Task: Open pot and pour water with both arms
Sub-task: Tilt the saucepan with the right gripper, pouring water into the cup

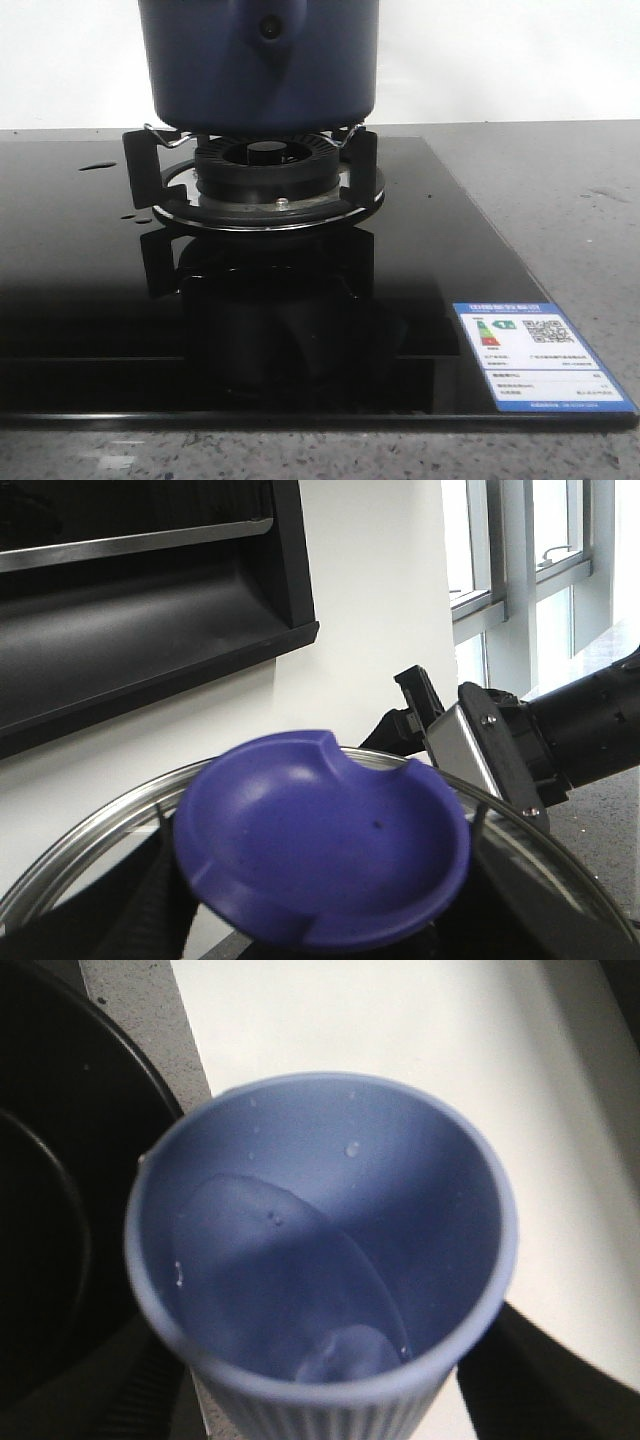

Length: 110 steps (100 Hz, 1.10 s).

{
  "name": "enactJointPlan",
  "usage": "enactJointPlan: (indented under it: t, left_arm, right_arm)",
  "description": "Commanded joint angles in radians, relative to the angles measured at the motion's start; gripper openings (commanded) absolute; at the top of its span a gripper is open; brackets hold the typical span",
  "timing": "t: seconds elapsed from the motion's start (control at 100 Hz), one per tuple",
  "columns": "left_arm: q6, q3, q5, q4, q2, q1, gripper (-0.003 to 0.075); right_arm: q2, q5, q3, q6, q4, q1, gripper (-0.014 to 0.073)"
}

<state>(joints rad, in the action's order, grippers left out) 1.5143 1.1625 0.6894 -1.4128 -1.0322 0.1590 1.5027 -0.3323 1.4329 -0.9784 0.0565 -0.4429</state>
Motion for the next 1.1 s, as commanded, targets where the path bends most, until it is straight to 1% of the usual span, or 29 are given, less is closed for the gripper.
enactJointPlan:
  t: [0.0, 0.06, 0.21, 0.3, 0.49, 0.67, 0.88, 1.01, 1.09]
  left_arm:
    - [-0.01, 0.033, -0.028, -0.07, 0.023, -0.002, 0.0295]
    - [-0.01, 0.033, -0.028, -0.07, 0.023, -0.002, 0.0295]
    - [-0.01, 0.033, -0.028, -0.065, 0.023, -0.002, 0.0295]
    - [-0.01, 0.033, -0.028, -0.065, 0.023, -0.002, 0.0295]
    - [-0.01, 0.033, -0.028, -0.065, 0.023, -0.002, 0.0295]
    - [-0.01, 0.033, -0.026, -0.065, 0.023, -0.002, 0.0295]
    - [-0.01, 0.033, -0.019, -0.065, 0.023, -0.002, 0.0295]
    - [-0.012, 0.033, -0.019, -0.065, 0.023, -0.002, 0.0295]
    - [-0.012, 0.033, -0.019, -0.065, 0.023, -0.002, 0.0295]
  right_arm:
    - [-0.039, 0.141, 0.042, -0.009, 0.02, -0.001, 0.0227]
    - [-0.04, 0.152, 0.042, -0.013, 0.032, -0.01, 0.0227]
    - [-0.035, 0.145, 0.04, -0.013, 0.153, -0.048, 0.0227]
    - [-0.028, 0.148, 0.04, -0.013, 0.201, -0.059, 0.0227]
    - [-0.026, 0.152, 0.04, -0.013, 0.253, -0.059, 0.0227]
    - [-0.026, 0.219, 0.04, -0.013, 0.378, -0.059, 0.0227]
    - [-0.026, 0.283, 0.04, -0.013, 0.441, -0.059, 0.0227]
    - [-0.026, 0.339, 0.04, -0.013, 0.557, -0.059, 0.0227]
    - [-0.026, 0.366, 0.04, -0.013, 0.601, -0.059, 0.0227]
